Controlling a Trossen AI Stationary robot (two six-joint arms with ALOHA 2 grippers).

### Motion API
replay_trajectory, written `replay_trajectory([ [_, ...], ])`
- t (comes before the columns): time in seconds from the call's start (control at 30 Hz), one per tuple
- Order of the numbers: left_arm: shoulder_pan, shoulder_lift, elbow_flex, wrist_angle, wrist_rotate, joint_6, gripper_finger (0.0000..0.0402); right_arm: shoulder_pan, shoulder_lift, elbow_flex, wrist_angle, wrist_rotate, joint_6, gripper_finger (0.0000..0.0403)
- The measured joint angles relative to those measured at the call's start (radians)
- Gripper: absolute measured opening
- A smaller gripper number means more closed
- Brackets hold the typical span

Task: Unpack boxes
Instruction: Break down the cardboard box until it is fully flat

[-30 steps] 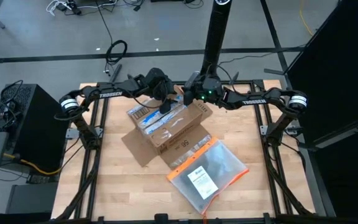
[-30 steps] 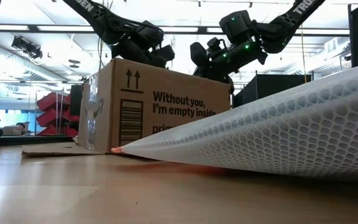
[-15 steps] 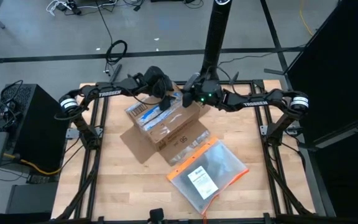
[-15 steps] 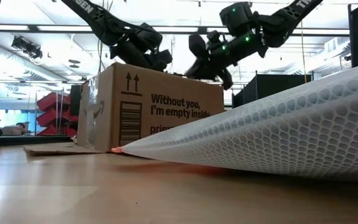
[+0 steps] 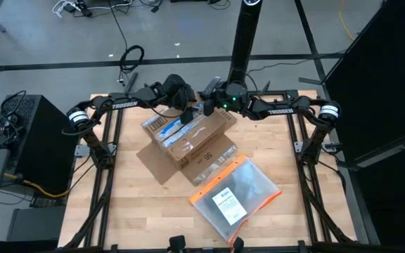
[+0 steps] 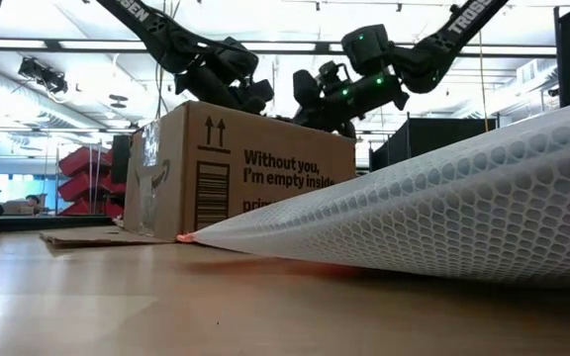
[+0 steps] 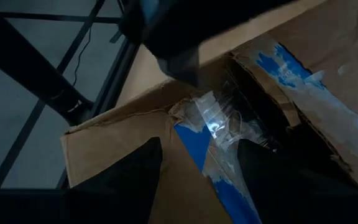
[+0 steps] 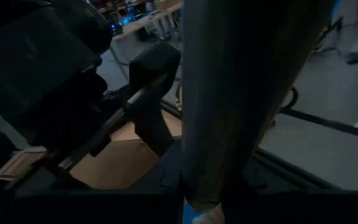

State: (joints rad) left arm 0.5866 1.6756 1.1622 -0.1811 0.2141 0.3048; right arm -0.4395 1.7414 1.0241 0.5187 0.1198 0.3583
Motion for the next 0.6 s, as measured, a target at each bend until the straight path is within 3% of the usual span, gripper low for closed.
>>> replay_trajectory([
  [0.47,0.005,0.000,0.000,-0.006,-0.004,-0.024,0.0209,0.017,0.017,0.000,-0.033,0.007,-0.062,0.0040],
  [0.6,0.012,0.000,0.001,-0.007,0.003,-0.053,0.0209,0.022,-0.016,0.002,-0.130,0.008,-0.043,0.0040],
])
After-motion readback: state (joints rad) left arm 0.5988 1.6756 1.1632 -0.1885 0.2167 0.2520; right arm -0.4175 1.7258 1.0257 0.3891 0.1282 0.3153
